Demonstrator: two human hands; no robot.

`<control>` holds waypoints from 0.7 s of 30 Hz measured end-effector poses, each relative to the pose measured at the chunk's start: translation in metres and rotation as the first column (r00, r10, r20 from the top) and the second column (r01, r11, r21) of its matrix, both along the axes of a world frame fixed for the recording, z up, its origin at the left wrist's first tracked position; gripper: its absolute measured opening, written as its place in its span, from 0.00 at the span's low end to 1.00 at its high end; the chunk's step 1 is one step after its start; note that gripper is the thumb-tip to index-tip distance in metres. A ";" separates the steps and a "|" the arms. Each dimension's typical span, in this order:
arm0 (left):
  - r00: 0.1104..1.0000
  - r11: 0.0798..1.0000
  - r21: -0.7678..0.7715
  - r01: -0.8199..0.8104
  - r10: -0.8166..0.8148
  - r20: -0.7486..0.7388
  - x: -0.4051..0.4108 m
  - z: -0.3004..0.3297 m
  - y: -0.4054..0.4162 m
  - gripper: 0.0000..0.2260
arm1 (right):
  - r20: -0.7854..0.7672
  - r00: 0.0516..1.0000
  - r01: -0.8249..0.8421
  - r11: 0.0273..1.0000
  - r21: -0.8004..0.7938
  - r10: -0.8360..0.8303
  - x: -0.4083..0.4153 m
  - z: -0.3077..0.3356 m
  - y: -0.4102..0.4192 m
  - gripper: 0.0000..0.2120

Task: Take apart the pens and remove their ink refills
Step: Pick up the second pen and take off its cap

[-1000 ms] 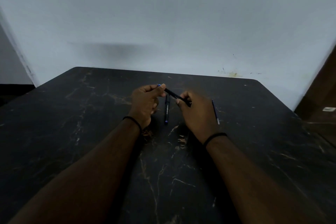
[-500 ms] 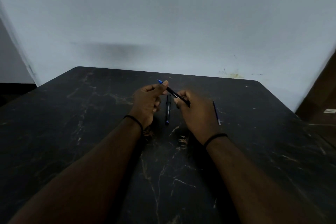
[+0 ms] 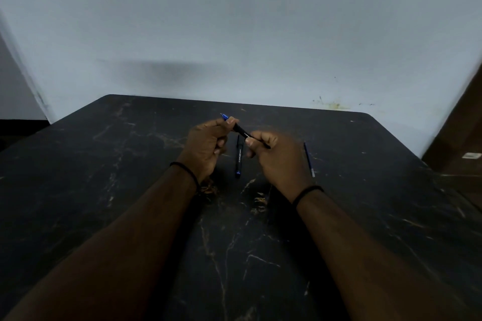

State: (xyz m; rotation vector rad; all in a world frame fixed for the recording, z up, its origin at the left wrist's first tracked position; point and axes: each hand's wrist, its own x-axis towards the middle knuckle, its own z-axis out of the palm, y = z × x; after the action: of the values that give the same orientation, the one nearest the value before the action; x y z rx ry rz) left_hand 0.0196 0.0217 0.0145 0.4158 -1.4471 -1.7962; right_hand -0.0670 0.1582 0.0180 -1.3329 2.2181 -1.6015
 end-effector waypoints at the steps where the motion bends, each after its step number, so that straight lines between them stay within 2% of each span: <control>1: 1.000 1.000 -0.005 0.003 -0.003 -0.008 0.000 0.000 0.000 0.10 | 0.016 1.000 -0.006 1.000 -0.004 0.006 0.001 0.001 0.000 0.14; 8: 0.999 0.998 -0.062 -0.028 0.031 0.036 0.003 0.002 0.000 0.07 | 0.112 0.993 -0.027 0.997 -0.070 0.035 0.005 0.001 0.001 0.10; 10: 0.990 0.987 -0.109 -0.120 0.127 0.061 0.003 0.004 0.003 0.10 | 0.130 0.991 0.001 0.995 -0.102 0.012 0.005 0.001 0.001 0.08; 12: 0.950 0.945 -0.123 -0.303 0.309 0.039 0.003 0.009 0.002 0.12 | 0.173 0.985 0.035 0.990 -0.136 -0.011 0.005 0.001 0.001 0.07; 13: 0.899 0.889 -0.166 -0.427 0.437 0.028 0.004 0.011 -0.001 0.12 | 0.182 0.983 0.048 0.987 -0.150 -0.020 0.005 0.001 0.001 0.06; 15: 0.693 0.660 -0.396 -0.638 0.716 0.076 0.010 0.012 -0.010 0.12 | 0.179 0.983 0.065 0.984 -0.164 -0.035 0.004 0.000 0.003 0.06; 16: 0.573 0.542 -0.516 -0.663 0.811 0.115 0.015 0.012 -0.014 0.12 | 0.173 0.984 0.069 0.984 -0.166 -0.040 0.004 0.000 0.003 0.07; 17: 0.491 0.479 -0.604 -0.637 0.856 0.161 0.019 0.011 -0.017 0.12 | 0.154 0.987 0.072 0.984 -0.161 -0.047 0.003 -0.001 0.003 0.08; 19: 0.439 0.484 -0.718 -0.501 0.857 0.271 0.022 0.006 -0.018 0.13 | 0.113 0.992 0.077 0.988 -0.131 -0.062 0.003 -0.003 0.002 0.10; 21: 0.350 0.488 -0.816 -0.309 0.857 0.379 0.020 -0.001 -0.019 0.21 | 0.111 0.992 0.076 0.991 -0.110 -0.063 0.003 -0.005 -0.001 0.12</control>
State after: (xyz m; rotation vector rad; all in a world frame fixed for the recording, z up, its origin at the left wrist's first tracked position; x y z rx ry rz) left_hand 0.0393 0.0030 0.0134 1.3078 -1.9373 -0.3262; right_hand -0.0636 0.1569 0.0134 -1.1763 2.1627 -1.8039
